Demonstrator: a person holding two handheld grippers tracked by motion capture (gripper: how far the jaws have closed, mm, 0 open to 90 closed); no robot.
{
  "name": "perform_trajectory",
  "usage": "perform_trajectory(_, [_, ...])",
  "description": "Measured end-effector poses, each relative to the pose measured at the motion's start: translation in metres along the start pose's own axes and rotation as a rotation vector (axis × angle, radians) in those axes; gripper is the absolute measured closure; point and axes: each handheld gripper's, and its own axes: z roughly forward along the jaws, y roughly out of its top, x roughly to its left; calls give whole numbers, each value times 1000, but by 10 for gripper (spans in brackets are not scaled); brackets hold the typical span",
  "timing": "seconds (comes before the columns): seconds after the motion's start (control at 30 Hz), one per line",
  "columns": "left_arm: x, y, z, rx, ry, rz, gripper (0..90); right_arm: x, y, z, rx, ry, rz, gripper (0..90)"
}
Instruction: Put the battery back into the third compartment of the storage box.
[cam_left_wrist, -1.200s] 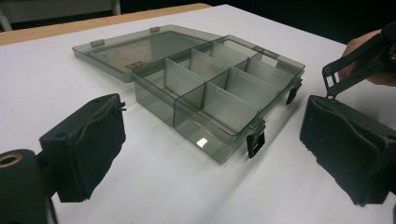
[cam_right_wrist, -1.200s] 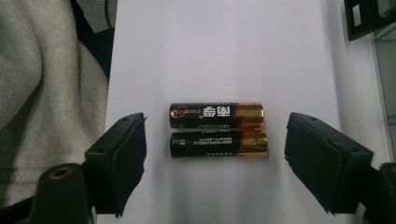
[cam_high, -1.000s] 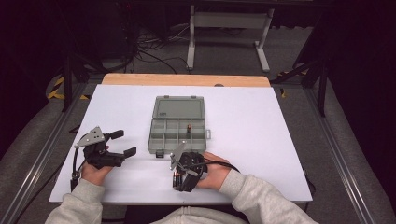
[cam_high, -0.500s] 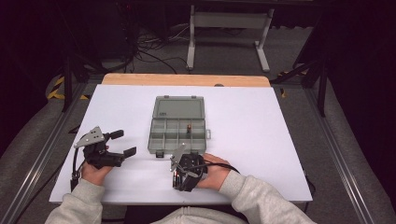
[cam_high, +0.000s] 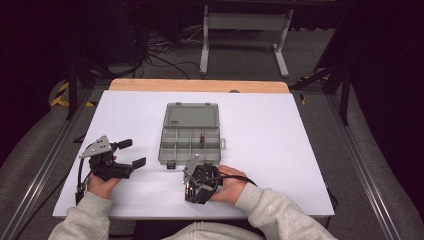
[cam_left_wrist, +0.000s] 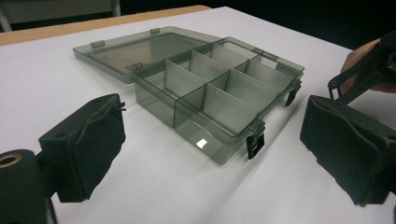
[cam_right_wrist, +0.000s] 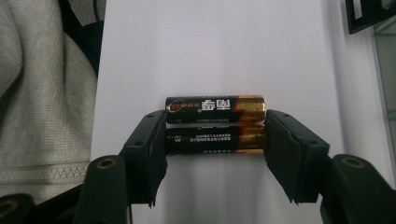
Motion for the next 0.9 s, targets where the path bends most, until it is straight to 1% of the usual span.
perform_trajectory(0.07, [0,0,0,-3,1,0,71,0,0,-2,-6,-1,-1,410])
perform_trajectory(0.13, [0,0,0,-2,2,-1,71,-1,1,-5,-14,-14,2,410])
perform_trajectory(0.2, [0,0,0,-4,2,-1,71,-3,2,-9,-32,-16,-9,410])
perform_trajectory(0.33, [0,0,0,-1,1,-2,71,-4,4,-18,-45,-31,-6,409])
perform_trajectory(0.37, [0,0,0,-1,1,-2,71,-4,4,-18,-45,-31,-6,409])
perform_trajectory(0.47, [0,0,1,-5,1,-2,71,-8,5,-26,-60,-37,-7,410])
perform_trajectory(0.6, [0,0,1,-2,2,-1,71,-12,6,-32,-66,-46,6,410])
perform_trajectory(0.73, [0,0,1,-2,1,0,71,-14,8,-37,-74,-52,6,410])
perform_trajectory(0.9, [0,0,1,-2,2,-1,71,-21,13,-45,-87,-60,9,410])
